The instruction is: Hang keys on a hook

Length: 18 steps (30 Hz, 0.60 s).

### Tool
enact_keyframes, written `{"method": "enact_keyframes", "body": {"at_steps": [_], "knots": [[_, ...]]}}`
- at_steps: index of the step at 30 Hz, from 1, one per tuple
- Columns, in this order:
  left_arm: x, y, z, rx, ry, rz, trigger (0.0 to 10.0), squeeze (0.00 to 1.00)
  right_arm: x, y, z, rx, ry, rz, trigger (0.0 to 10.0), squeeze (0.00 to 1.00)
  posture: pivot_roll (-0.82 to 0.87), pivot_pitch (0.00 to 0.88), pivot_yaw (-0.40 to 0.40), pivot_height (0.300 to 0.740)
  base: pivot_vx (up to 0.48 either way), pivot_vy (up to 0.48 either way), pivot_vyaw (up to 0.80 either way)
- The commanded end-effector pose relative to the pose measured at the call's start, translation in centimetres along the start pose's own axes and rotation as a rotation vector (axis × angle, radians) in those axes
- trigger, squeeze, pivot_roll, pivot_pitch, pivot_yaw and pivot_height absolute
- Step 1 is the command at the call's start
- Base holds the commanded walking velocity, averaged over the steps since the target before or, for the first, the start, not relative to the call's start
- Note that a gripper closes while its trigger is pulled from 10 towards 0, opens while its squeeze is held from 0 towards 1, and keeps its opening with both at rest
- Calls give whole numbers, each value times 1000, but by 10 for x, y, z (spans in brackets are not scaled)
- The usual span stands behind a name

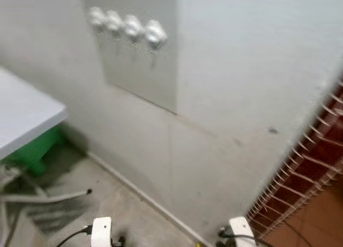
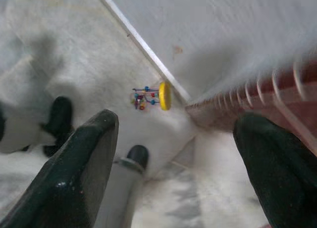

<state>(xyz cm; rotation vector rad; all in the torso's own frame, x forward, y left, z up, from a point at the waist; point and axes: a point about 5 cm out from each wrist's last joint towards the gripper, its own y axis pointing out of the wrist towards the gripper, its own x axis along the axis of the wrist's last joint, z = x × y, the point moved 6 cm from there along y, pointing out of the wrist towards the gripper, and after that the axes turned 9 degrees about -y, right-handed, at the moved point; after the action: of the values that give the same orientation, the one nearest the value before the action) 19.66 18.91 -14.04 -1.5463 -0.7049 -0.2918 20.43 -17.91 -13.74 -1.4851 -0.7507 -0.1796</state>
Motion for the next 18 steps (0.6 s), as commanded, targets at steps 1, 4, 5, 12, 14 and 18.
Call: {"method": "enact_keyframes", "body": {"at_steps": [1, 4, 5, 12, 14, 18], "knots": [[0, -1, 10, 22, 5, 4, 10000, 0, 15, 4, 7, 16, -1, -34, 10000, 0, -91, 0, -12, 740, 0, 0, 800], [0, -1, 9, 22, 4, 4, 10000, 0, 14, 3, 6, 15, -1, -34, 10000, 0, -91, 0, -13, 740, 0, 0, 800], [0, -1, 9, 22, 4, 4, 10000, 0, 14, 3, 6, 16, 0, -33, 10000, 0, -91, 0, -13, 740, 0, 0, 800], [-1, -1, 8, 20, -6, 5, 10000, 0, 12, 3, 5, 15, -5, -28, 10000, 0, -91, 0, -18, 740, 0, 0, 800], [-1, -1, 7, 19, -11, 6, 10000, 0, 11, 3, 5, 15, -6, -27, 10000, 0, -92, 0, -19, 740, 0, 0, 800], [-2, -1, 6, 16, -15, 5, 10000, 0, 11, 2, 4, 16, -9, -27, 10000, 0, -91, 0, -24, 740, 0, 0, 800]]}}
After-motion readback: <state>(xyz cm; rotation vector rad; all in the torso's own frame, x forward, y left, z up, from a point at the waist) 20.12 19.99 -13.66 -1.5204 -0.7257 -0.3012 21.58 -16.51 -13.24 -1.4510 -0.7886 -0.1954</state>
